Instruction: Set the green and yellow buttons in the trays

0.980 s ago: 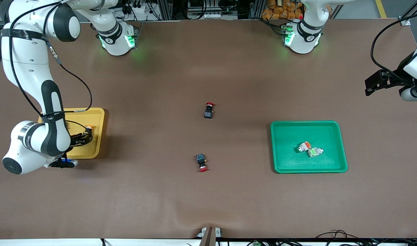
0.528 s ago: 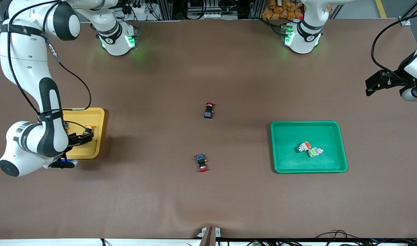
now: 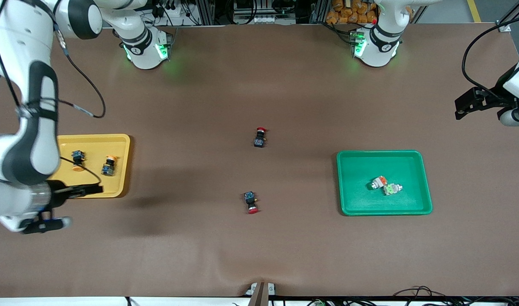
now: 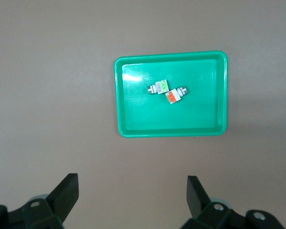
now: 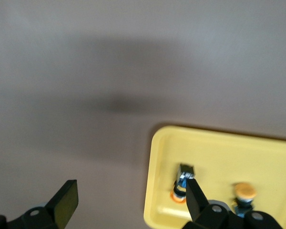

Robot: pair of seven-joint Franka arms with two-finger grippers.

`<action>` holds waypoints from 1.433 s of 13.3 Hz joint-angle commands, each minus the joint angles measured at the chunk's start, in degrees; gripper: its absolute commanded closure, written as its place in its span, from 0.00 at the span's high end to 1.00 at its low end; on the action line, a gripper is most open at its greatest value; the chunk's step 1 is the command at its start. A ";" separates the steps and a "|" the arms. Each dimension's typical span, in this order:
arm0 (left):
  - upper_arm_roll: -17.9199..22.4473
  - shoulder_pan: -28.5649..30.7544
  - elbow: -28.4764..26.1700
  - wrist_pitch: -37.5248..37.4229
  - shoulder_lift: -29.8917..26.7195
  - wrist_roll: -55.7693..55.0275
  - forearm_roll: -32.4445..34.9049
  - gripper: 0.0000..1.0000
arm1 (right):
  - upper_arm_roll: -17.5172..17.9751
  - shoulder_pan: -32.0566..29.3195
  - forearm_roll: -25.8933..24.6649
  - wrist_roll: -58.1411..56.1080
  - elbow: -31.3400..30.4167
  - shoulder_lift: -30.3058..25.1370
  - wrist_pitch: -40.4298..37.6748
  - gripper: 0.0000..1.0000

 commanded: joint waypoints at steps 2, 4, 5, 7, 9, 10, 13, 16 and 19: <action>0.14 1.07 -0.59 -0.18 -0.88 1.48 -1.60 1.00 | 2.80 -4.10 1.56 -0.61 2.27 -4.36 2.28 1.00; 0.14 1.16 -0.59 -0.18 -0.79 1.48 -1.60 1.00 | 6.06 -6.55 1.56 -0.52 1.75 -10.35 1.13 1.00; 0.14 1.16 -0.59 -0.09 -0.79 1.48 -1.60 1.00 | 6.07 -7.09 1.30 -0.44 1.75 -11.32 0.17 1.00; 0.14 1.16 -0.33 -0.09 -0.53 1.74 -1.52 1.00 | 5.72 -7.19 0.78 0.44 1.83 -16.31 -3.95 1.00; 0.14 1.51 -0.15 -0.09 -0.53 1.92 -1.52 1.00 | 5.63 -6.66 -1.06 1.49 1.49 -21.67 -12.97 1.00; 0.14 1.51 -0.06 -0.09 -0.53 1.92 -1.52 1.00 | 6.15 -6.22 -3.42 2.02 1.31 -23.53 -16.33 1.00; -0.03 1.42 0.38 -0.18 -0.53 2.01 -1.60 1.00 | 7.21 -3.14 -10.29 2.20 -3.23 -27.75 -19.27 1.00; -0.38 1.34 -0.15 -3.77 -1.23 1.05 -5.63 1.00 | 10.82 -3.84 -12.85 2.29 -22.61 -38.71 -8.49 1.00; -0.56 1.34 -2.60 -4.57 -4.39 0.78 -6.17 1.00 | 10.90 -3.93 -12.85 2.38 -35.24 -45.78 -3.70 1.00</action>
